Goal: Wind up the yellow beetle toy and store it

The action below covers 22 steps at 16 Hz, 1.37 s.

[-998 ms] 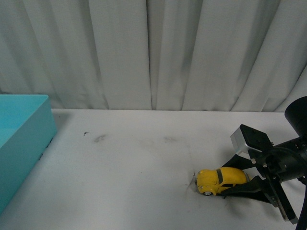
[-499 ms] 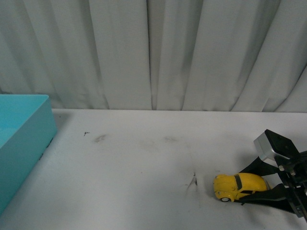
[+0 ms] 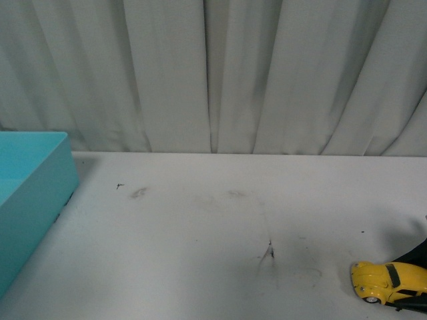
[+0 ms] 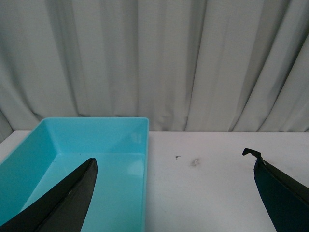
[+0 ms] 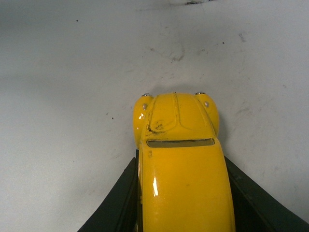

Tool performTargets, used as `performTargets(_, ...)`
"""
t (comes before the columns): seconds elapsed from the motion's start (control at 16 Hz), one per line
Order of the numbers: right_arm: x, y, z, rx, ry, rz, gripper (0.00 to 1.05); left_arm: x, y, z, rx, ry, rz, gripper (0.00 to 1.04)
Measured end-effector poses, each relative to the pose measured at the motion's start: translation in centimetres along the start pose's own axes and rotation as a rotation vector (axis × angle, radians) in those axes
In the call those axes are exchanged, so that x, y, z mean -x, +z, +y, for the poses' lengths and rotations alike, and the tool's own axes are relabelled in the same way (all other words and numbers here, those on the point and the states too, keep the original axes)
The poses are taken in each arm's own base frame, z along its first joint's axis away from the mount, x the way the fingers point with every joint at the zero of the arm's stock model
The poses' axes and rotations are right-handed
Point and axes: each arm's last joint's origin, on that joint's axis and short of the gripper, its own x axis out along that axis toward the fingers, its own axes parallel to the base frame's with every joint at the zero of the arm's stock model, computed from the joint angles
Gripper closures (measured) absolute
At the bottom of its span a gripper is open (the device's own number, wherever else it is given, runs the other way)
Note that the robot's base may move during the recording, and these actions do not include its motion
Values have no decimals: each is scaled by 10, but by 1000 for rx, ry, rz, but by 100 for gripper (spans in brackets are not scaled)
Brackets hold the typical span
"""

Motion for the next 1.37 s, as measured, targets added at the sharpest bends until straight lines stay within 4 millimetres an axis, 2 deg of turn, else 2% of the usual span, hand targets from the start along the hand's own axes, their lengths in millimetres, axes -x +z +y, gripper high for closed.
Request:
performTargets(0.25, -1, 2, 0, 7, 1, -4, 62, 0, 0, 0, 0, 0, 0, 7)
performTargets(0.5, -3, 3, 4, -20, 35, 15, 20, 0, 0, 0, 0, 0, 0, 7)
performTargets(0.62, -4, 4, 3, -14, 35, 15, 4, 0, 0, 0, 0, 0, 0, 7)
performTargets(0.69, -4, 4, 3, -8, 31, 16, 7, 0, 0, 0, 0, 0, 0, 7)
performTargets(1.37, -6, 5, 4, 7, 19, -21, 7, 0, 0, 0, 0, 0, 0, 7)
